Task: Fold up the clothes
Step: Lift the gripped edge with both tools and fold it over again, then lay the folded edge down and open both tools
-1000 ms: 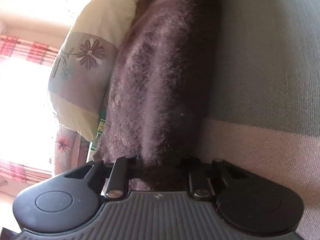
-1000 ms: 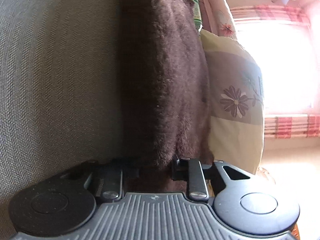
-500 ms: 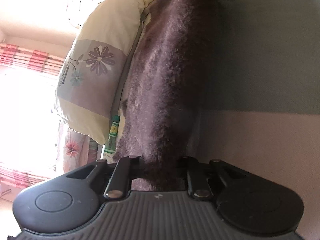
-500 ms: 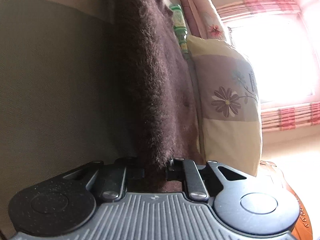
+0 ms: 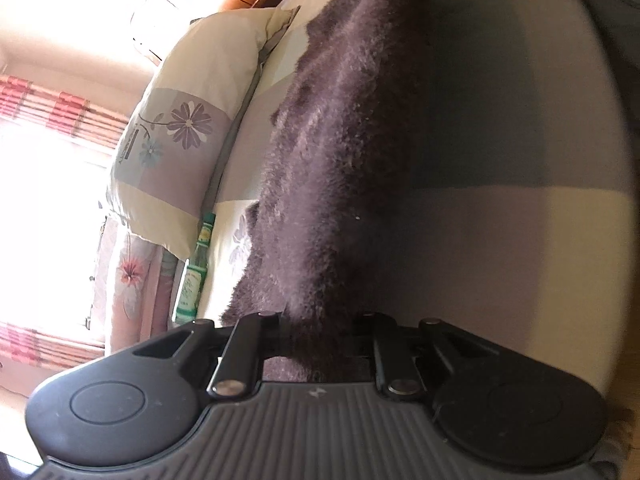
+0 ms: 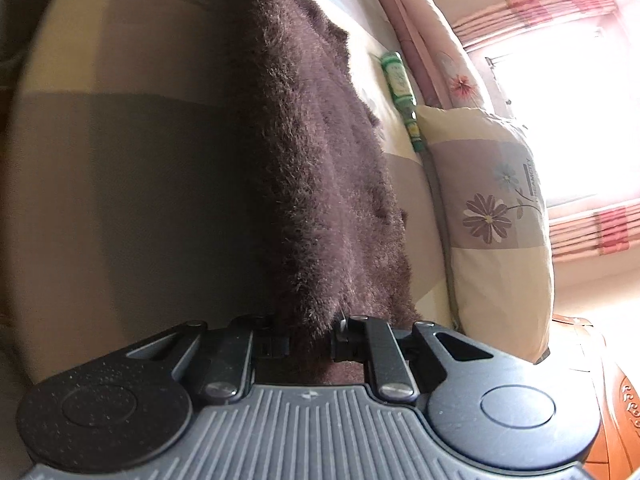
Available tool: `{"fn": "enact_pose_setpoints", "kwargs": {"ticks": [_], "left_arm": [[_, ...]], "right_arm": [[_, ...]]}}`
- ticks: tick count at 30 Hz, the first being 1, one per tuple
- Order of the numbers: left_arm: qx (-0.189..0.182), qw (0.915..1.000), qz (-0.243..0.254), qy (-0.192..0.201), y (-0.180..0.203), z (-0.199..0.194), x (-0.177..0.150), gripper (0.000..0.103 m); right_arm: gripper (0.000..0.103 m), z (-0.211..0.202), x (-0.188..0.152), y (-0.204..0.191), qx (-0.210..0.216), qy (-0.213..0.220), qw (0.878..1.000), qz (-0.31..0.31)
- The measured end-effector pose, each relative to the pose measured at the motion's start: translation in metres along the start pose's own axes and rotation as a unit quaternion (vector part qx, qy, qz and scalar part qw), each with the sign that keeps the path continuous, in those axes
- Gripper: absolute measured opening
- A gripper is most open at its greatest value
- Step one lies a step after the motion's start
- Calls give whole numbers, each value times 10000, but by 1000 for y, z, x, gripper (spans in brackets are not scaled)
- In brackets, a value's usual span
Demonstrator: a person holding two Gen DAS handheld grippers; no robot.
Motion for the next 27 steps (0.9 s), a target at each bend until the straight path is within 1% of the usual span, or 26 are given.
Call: {"fn": "enact_pose_setpoints", "kwargs": {"ticks": [2, 6, 10, 15, 17, 20, 21, 22, 25, 27], "left_arm": [[-39, 10000, -38, -9, 6, -14, -6, 15], [-88, 9999, -127, 32, 17, -32, -16, 15], [-138, 9996, -249, 27, 26, -37, -24, 15], [-290, 9986, -437, 9, 32, -38, -31, 14], [-386, 9984, -410, -44, 37, -37, -35, 15], [-491, 9978, -444, -101, 41, -36, -39, 17], [-548, 9973, -481, -102, 40, -38, -39, 18], [-607, 9967, -524, -103, 39, -40, -40, 18], [-920, 9898, -1089, -76, 17, -56, -44, 23], [-1127, 9828, -1463, -57, 3, -67, -46, 23]], "right_arm": [[19, -15, 4, -10, 44, 13, 10000, 3], [19, -32, 8, -26, 87, -22, 10000, -2], [19, -40, 10, -38, 211, -43, 9996, 182], [19, -40, 11, -48, 328, -53, 9990, 312], [19, -39, 11, -50, 384, -44, 9984, 411], [22, -36, 8, -50, 548, -14, 9966, 614], [26, -36, 7, -49, 622, -8, 9957, 680], [26, -37, 6, -46, 707, 6, 9946, 759], [28, -48, -2, -37, 982, 109, 9907, 936], [32, -59, -11, -27, 1182, 186, 9859, 1170]]}}
Point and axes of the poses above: each gripper's, at about its wrist camera, not at the fingertips, and z roughly the way its jaws point, y to its right, x to its top, the point moved 9 cm from there along z, roughly the way its jaws point, and after that the axes turned 13 degrees about -z, right-handed, at the moved point
